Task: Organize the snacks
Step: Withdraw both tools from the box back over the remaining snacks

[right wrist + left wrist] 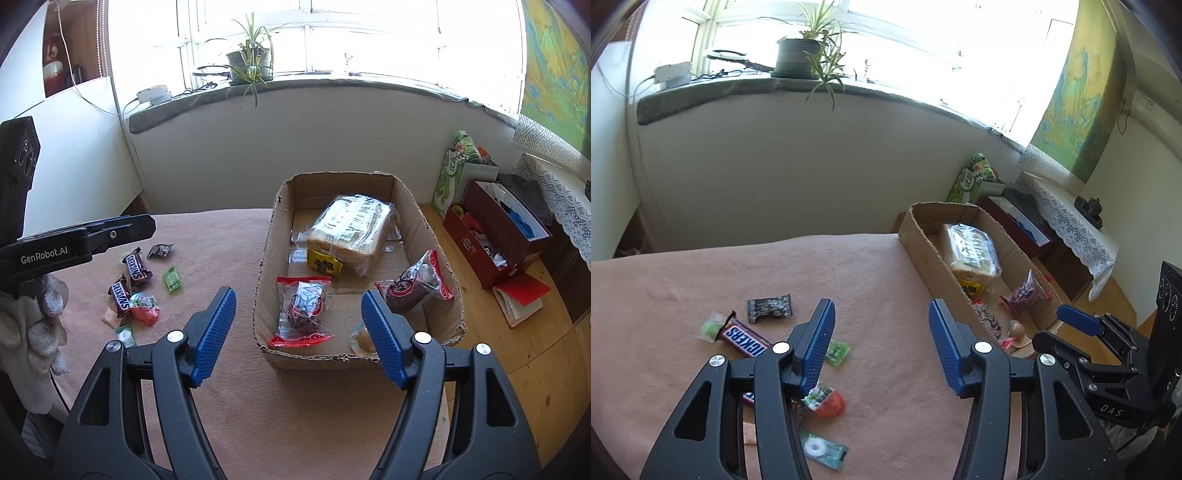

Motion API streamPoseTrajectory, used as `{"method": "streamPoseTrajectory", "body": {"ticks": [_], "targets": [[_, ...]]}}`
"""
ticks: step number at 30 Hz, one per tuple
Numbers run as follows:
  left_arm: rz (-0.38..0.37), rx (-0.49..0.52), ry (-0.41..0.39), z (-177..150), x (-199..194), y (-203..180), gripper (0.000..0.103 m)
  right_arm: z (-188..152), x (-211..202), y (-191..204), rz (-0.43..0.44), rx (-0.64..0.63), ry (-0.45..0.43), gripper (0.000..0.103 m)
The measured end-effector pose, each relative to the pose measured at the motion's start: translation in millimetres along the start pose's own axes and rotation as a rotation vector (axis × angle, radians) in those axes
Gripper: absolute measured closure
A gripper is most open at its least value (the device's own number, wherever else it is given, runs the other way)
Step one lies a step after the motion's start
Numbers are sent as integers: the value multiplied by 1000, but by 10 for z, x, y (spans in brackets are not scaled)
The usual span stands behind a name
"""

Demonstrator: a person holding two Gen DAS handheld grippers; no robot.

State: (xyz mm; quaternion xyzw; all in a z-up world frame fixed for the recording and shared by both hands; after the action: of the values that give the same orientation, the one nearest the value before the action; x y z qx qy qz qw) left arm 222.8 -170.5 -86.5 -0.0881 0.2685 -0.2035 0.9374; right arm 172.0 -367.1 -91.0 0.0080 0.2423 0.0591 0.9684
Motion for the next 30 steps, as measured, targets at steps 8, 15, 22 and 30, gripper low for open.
{"method": "streamPoseTrajectory", "body": {"ticks": [8,15,22,30], "targets": [[102,-75,14,-191,-290,679,51,-85,94,492,91,-55,30,30],[143,-143,64,-455,-365,1045,51,-255,316,955,189,-83,89,30],[115,-216,137,-754,-291,1114,51,-516,592,1425,296,-111,179,30],[83,-294,180,-860,-142,1143,51,-763,845,1685,329,-147,252,44]]}}
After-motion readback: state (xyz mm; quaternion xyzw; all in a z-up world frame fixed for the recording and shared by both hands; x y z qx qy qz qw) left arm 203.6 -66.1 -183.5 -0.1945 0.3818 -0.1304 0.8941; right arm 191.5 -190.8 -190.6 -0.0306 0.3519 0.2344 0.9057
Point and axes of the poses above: each gripper's, at about its wrist camera, not at the fingertips, and x roughly the way its jaws point, y to its left, z to its top, the point moved 8 cm from there along x, roughly the way its jaws point, and after that the axes turned 13 degrees about -y, right-handed, at the moved point
